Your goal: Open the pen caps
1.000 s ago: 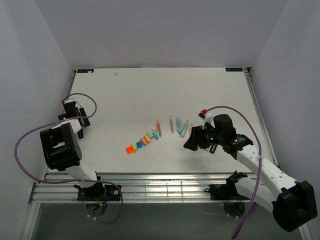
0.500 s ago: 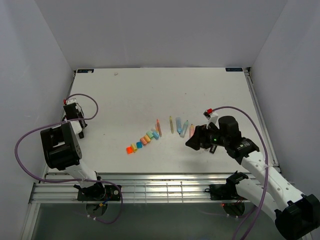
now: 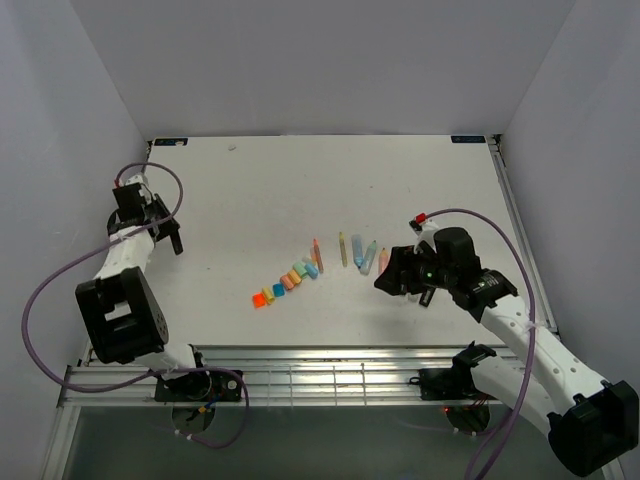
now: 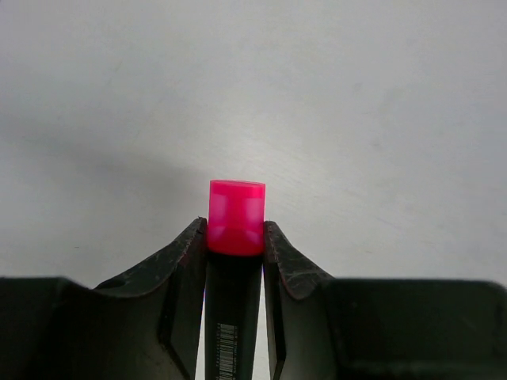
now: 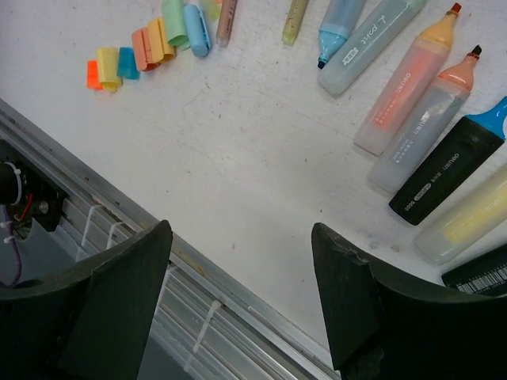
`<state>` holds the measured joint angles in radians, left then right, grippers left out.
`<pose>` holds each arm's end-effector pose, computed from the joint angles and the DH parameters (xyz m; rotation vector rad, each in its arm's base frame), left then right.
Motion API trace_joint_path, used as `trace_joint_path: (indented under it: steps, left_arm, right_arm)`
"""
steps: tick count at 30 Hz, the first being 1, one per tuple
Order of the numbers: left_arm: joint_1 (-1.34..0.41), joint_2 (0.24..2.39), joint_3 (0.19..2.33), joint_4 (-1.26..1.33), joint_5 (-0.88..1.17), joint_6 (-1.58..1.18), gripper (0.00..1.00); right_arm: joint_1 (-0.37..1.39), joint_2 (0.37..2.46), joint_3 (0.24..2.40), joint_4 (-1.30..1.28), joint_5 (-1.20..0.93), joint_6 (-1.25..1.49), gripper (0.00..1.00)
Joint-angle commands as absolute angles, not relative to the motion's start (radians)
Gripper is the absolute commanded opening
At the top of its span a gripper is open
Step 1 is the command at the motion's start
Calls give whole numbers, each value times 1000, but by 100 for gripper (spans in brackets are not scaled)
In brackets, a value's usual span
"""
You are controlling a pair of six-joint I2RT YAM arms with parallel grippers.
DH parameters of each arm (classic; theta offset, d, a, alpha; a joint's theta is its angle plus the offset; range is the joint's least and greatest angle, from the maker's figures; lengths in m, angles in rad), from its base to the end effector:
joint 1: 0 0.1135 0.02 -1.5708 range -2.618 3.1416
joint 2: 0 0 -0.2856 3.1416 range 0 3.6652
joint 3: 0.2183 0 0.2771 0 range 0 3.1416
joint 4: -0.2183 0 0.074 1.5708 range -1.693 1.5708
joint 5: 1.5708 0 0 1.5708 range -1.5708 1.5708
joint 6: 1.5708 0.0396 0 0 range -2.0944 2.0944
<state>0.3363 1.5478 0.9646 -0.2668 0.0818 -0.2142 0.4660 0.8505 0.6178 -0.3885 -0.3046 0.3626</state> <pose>0.3288 0.1115 0.2149 -0.6211 2.3363 -0.0432 0.1730 0.1003 0.2591 -0.2957 2.2547 0.7876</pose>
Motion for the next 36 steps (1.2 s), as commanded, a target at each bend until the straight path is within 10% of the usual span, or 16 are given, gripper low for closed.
trace_joint_path:
  steps: [1,13,22,36]
  left_arm:
    - [302,1334,1019,-344,294,-366,0]
    - [-268,1161,892,-313,276,-828,0]
    - [-670,1124,718,-275,-135,-1219,0]
    - [-920,1169,819,-393,-399,-1344,0]
  right_arm:
    - [469,886,690,-402,-299,347,77]
    - [664,1028,725,-172,-295,531,77]
    - [914,1147,787,27,-115,581,77]
    - [1020,1256,813,49,35,655,73]
